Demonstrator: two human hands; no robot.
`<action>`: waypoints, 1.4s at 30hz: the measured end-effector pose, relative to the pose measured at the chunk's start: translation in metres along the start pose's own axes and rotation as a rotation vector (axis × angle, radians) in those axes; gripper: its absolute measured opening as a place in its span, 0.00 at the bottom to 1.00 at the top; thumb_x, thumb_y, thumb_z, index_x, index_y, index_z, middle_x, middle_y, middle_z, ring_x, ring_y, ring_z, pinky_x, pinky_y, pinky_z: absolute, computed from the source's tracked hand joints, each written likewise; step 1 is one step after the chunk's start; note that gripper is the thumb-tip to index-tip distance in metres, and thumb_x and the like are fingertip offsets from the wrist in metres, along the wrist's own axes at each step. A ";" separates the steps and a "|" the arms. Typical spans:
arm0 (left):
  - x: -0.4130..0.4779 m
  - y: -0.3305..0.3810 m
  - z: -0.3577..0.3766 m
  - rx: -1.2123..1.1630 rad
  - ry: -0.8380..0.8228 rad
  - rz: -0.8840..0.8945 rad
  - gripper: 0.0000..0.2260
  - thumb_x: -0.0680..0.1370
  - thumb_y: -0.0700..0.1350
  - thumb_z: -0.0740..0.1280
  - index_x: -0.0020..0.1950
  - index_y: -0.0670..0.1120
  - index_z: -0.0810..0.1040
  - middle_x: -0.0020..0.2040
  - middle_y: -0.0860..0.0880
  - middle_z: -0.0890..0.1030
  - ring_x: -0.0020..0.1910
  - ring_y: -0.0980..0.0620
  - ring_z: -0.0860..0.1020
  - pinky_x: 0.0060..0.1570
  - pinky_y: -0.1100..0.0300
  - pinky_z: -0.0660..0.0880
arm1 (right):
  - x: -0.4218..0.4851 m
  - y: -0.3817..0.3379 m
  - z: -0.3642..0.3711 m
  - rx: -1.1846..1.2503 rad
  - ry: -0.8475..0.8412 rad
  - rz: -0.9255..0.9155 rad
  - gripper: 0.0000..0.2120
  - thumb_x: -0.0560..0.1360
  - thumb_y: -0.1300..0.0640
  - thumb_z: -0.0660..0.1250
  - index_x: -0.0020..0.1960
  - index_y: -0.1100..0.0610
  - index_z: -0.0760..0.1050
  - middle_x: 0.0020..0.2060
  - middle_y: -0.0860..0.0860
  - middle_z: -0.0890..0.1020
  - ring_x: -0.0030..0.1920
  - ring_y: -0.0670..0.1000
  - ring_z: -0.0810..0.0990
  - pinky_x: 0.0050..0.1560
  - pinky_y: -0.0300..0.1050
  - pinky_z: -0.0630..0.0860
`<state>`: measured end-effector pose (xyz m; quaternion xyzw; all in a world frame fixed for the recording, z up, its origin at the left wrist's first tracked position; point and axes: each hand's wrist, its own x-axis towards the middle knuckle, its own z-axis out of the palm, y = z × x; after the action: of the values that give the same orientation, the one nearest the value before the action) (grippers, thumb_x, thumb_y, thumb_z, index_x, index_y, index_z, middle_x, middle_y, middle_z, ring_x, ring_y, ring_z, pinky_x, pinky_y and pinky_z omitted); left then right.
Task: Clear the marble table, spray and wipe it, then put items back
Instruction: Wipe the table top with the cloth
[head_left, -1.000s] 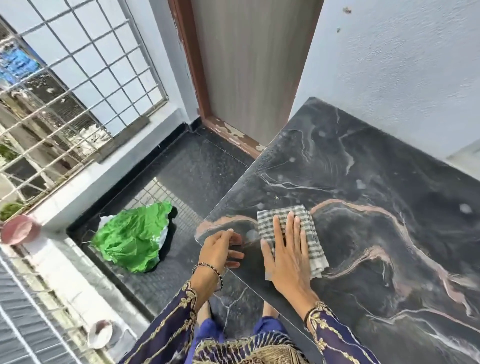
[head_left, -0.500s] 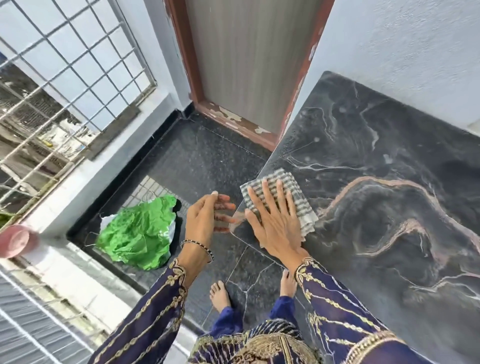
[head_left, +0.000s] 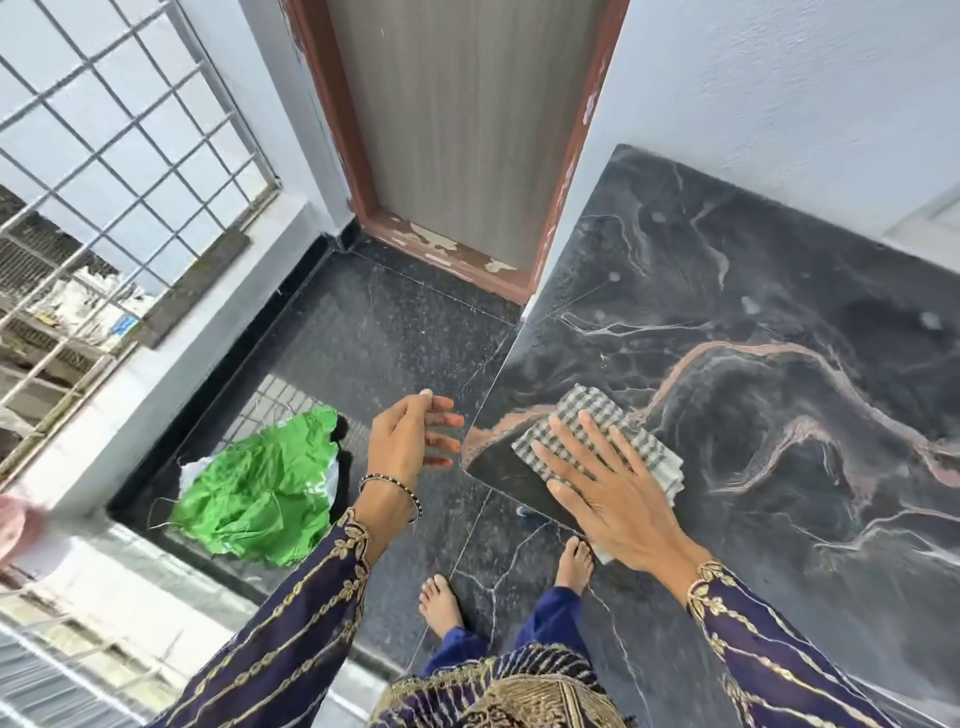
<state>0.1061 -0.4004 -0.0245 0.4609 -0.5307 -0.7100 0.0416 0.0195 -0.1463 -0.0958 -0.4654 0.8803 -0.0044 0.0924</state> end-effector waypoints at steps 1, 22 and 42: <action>0.000 -0.001 0.002 0.012 -0.012 -0.001 0.14 0.82 0.47 0.59 0.43 0.44 0.80 0.35 0.49 0.85 0.23 0.53 0.79 0.24 0.63 0.75 | 0.009 -0.003 -0.002 0.004 0.010 0.039 0.25 0.86 0.41 0.43 0.82 0.40 0.47 0.83 0.45 0.50 0.83 0.54 0.45 0.80 0.57 0.47; 0.035 0.010 0.071 0.330 -0.159 0.167 0.14 0.80 0.44 0.61 0.38 0.42 0.80 0.37 0.47 0.86 0.31 0.52 0.82 0.30 0.61 0.78 | 0.122 0.048 -0.034 -0.012 -0.031 -0.268 0.24 0.86 0.40 0.42 0.81 0.38 0.49 0.82 0.40 0.47 0.81 0.49 0.37 0.80 0.62 0.38; 0.164 0.102 0.256 1.891 -0.369 0.522 0.60 0.64 0.62 0.76 0.77 0.33 0.43 0.78 0.34 0.45 0.79 0.40 0.44 0.74 0.48 0.57 | 0.296 0.242 -0.060 -0.050 0.114 -0.051 0.27 0.84 0.40 0.38 0.82 0.40 0.44 0.82 0.40 0.47 0.82 0.46 0.41 0.81 0.58 0.42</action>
<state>-0.2099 -0.3515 -0.0410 0.0558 -0.9607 -0.0247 -0.2707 -0.3511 -0.2563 -0.1068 -0.4889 0.8717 -0.0115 0.0302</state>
